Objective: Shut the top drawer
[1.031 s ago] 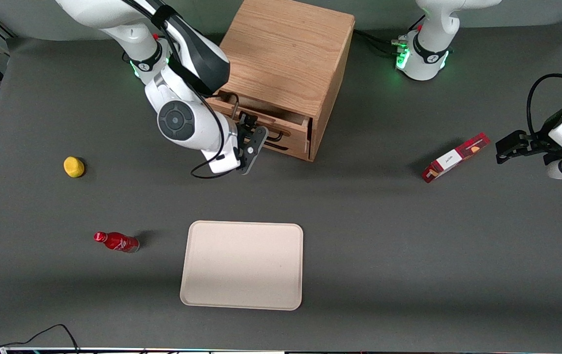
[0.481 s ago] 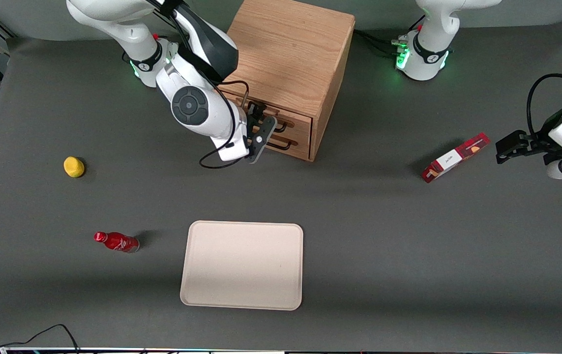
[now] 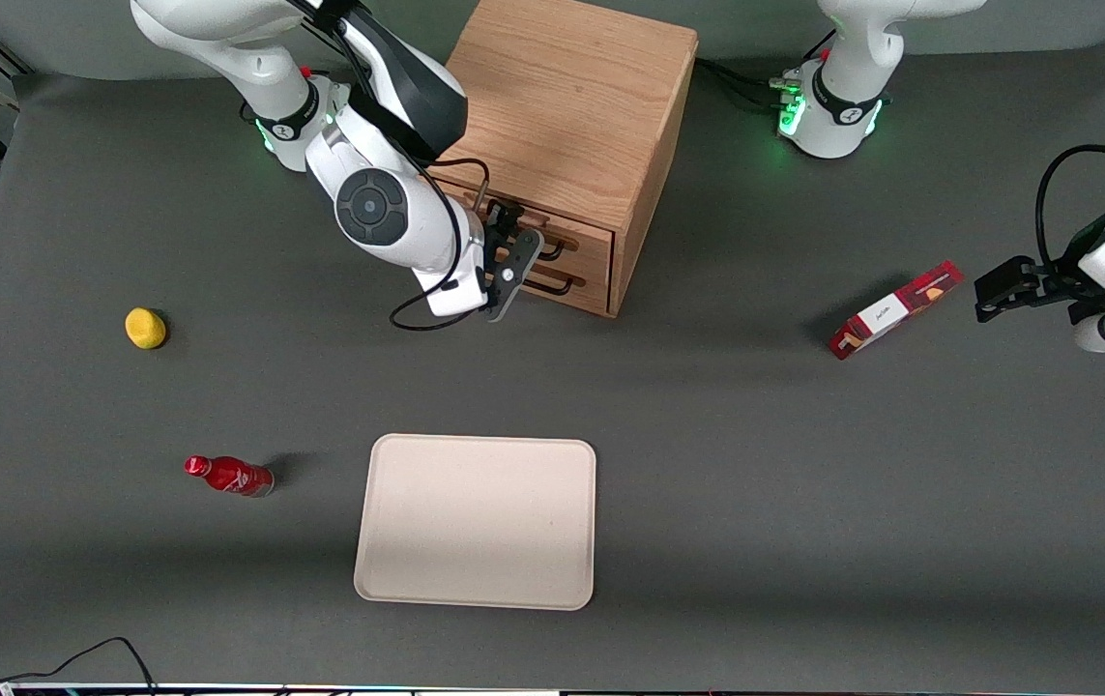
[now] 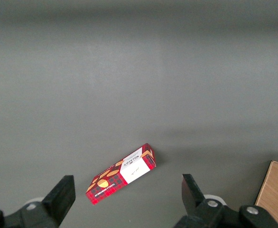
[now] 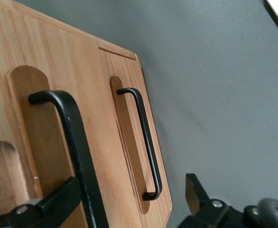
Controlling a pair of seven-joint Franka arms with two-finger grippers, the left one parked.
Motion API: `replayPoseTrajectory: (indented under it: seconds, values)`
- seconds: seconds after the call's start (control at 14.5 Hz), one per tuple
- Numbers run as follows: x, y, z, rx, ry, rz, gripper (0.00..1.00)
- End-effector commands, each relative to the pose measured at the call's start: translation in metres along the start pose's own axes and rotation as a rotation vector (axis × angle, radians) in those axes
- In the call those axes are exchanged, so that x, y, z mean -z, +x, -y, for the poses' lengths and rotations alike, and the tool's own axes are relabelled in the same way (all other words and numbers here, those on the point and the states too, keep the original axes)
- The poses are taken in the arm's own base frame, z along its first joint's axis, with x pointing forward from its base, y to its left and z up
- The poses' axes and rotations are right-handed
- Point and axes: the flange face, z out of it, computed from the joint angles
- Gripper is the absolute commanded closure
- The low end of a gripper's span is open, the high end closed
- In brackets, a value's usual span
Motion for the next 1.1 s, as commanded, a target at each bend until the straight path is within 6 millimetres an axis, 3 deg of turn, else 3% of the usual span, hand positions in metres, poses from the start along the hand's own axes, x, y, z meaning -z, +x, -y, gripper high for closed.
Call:
replayPoseTrajectory:
  seconds: [0.0, 0.28, 0.41, 0.62, 0.83, 1.03]
  values:
    - [0.025, -0.001, 0.020, -0.017, 0.007, -0.035, 0.00]
    - [0.076, -0.001, 0.037, 0.003, -0.027, -0.076, 0.00]
    - [0.106, -0.012, 0.045, -0.018, -0.066, -0.087, 0.00]
    - [0.167, -0.035, 0.071, -0.155, -0.141, -0.119, 0.00]
    - [0.225, -0.077, 0.093, -0.294, -0.283, -0.128, 0.00]
    - [0.273, -0.138, 0.097, -0.571, -0.339, -0.152, 0.00]
